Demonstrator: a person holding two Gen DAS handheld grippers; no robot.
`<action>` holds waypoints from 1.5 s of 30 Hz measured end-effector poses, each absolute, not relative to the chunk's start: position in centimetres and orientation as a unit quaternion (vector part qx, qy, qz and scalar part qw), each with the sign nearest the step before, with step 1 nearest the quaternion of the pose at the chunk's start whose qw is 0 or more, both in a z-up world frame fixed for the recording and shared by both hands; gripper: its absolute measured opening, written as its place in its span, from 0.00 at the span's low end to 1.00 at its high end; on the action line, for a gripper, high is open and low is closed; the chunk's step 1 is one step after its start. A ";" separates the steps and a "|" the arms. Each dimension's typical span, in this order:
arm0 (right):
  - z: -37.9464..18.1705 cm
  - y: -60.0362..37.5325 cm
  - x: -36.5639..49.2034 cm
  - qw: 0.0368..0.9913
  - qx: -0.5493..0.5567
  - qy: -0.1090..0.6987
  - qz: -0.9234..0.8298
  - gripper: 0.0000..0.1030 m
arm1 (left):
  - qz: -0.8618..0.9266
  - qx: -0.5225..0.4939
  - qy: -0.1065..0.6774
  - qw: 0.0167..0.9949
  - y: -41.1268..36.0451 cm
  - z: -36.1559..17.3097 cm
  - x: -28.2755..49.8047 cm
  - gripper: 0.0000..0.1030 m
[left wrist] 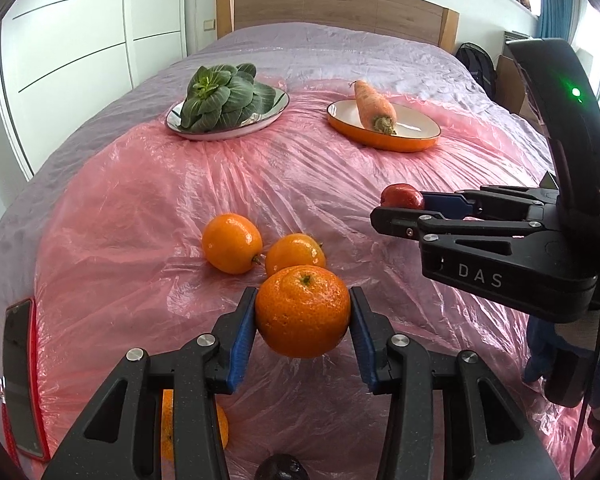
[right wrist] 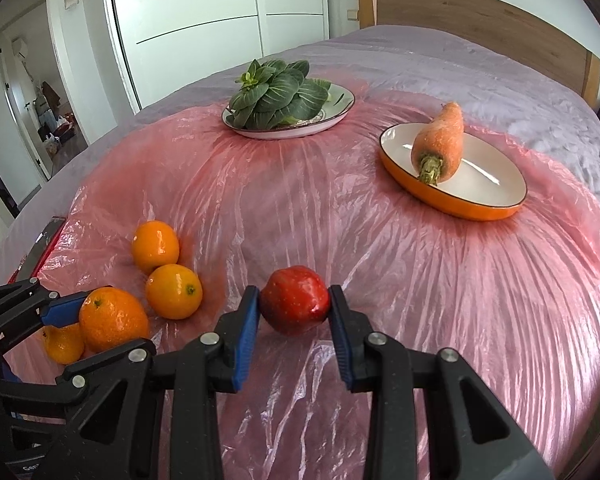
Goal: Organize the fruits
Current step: 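Lift and carry the apple in the right tool while the left tool carries the orange to the tray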
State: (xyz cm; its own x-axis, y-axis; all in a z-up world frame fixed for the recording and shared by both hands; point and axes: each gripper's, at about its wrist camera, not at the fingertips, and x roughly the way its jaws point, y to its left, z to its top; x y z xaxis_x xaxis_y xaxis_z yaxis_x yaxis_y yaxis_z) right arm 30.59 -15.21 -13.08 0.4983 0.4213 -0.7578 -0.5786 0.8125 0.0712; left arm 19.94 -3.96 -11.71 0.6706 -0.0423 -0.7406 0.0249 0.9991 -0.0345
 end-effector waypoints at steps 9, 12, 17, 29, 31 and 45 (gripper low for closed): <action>-12.4 -16.4 30.3 0.868 -0.078 0.402 0.282 0.60 | -0.020 0.014 0.390 0.921 -5.1 -11.1 19.4 0.38; -11.9 -16.7 30.1 0.871 -0.074 0.397 0.280 0.60 | -0.021 0.017 0.387 0.922 -5.3 -11.0 19.2 0.38; -11.1 -17.3 29.6 0.876 -0.068 0.391 0.274 0.60 | -0.021 0.025 0.376 0.926 -5.7 -10.4 18.6 0.38; -9.1 -19.1 26.7 0.886 -0.069 0.382 0.253 0.60 | -0.025 0.071 0.343 0.936 -7.9 -9.0 17.0 0.38; -8.9 -19.9 26.1 0.888 -0.064 0.384 0.244 0.60 | -0.030 0.076 0.339 0.937 -8.4 -8.8 16.7 0.38; -8.0 -24.7 21.8 0.895 -0.042 0.400 0.195 0.60 | -0.065 0.108 0.320 0.939 -11.6 -7.8 14.3 0.38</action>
